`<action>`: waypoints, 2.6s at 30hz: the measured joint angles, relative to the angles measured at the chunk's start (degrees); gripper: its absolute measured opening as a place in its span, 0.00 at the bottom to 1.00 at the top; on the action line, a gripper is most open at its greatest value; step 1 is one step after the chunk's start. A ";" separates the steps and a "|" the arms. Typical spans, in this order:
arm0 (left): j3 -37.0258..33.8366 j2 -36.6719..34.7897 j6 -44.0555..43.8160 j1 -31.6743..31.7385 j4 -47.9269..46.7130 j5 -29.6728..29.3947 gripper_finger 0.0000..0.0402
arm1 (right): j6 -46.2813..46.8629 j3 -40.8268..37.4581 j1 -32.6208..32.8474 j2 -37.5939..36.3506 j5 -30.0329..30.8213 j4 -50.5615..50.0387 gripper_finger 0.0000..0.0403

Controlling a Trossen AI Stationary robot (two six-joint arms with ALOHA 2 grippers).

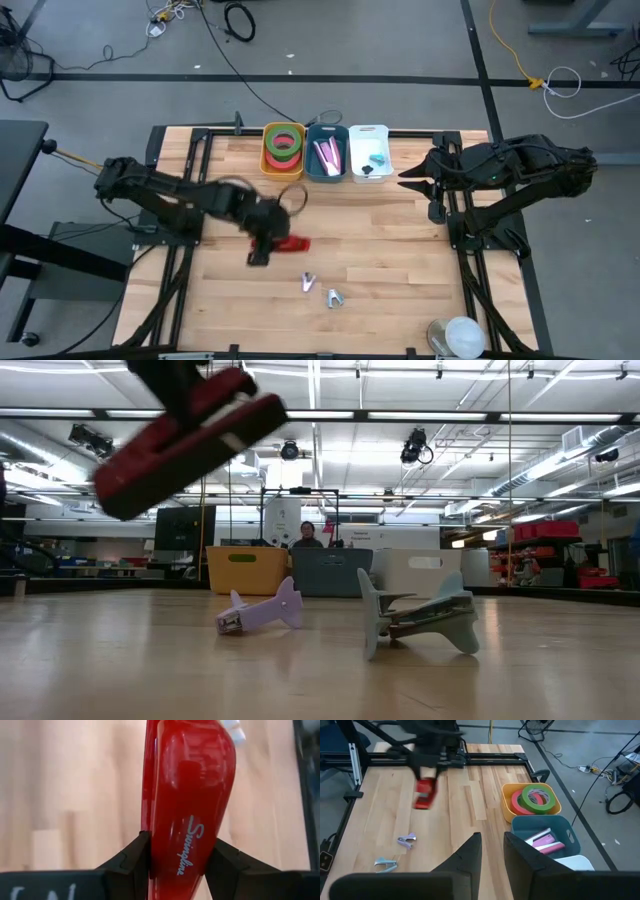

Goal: Pick and place Stapler, Stapler remover, tape
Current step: Put the red stapler into the dark blue bin

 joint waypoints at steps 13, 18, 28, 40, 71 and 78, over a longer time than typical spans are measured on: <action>0.00 0.24 -9.70 26.60 22.67 6.83 0.37 | 1.06 -0.01 0.00 0.00 1.25 2.87 0.20; 0.02 0.24 -12.08 33.60 27.07 11.00 0.37 | 2.81 -0.01 0.00 0.00 2.01 2.86 0.20; 0.07 5.96 -25.17 38.76 40.63 14.76 0.37 | 4.31 -0.01 0.00 -0.02 3.51 2.91 0.20; 0.01 20.42 -50.94 42.37 60.15 10.39 0.37 | 4.27 -0.02 0.00 -0.01 3.52 2.96 0.20; 0.07 26.45 -53.96 44.04 58.60 1.50 0.41 | 4.28 -0.01 0.00 0.09 4.59 2.91 0.20; 0.07 26.45 -53.98 44.04 58.10 1.63 0.44 | 5.41 0.00 0.01 0.10 4.57 2.91 0.20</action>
